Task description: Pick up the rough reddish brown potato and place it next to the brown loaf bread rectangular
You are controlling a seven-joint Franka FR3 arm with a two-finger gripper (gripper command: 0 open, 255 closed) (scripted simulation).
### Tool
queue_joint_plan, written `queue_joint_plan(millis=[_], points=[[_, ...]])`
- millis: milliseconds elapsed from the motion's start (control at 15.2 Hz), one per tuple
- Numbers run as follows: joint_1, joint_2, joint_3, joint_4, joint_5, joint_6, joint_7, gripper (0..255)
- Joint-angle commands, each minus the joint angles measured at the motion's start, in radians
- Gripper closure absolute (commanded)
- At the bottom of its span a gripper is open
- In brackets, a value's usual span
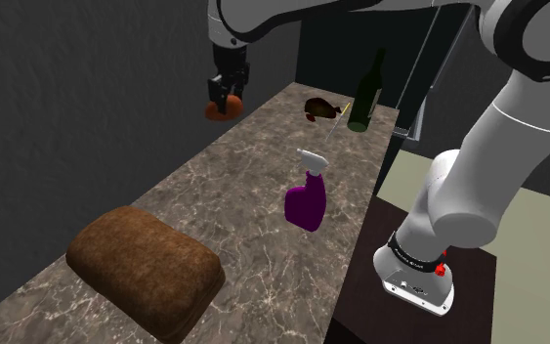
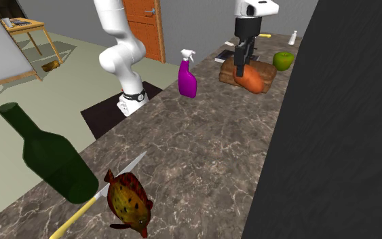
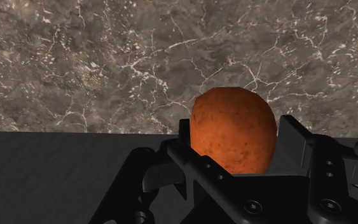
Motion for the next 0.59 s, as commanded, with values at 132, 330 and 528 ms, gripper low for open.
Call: queue_joint_plan(millis=[132,330,528], points=[[0.046,0.016,0.051,0.023,-0.01,-0.015,0.1,255],[0.08,0.043,0.087,0.058,-0.02,-0.028,0.172,255],[0.115,0.079,0.121,0.103,-0.032,-0.044,0.243,255]])
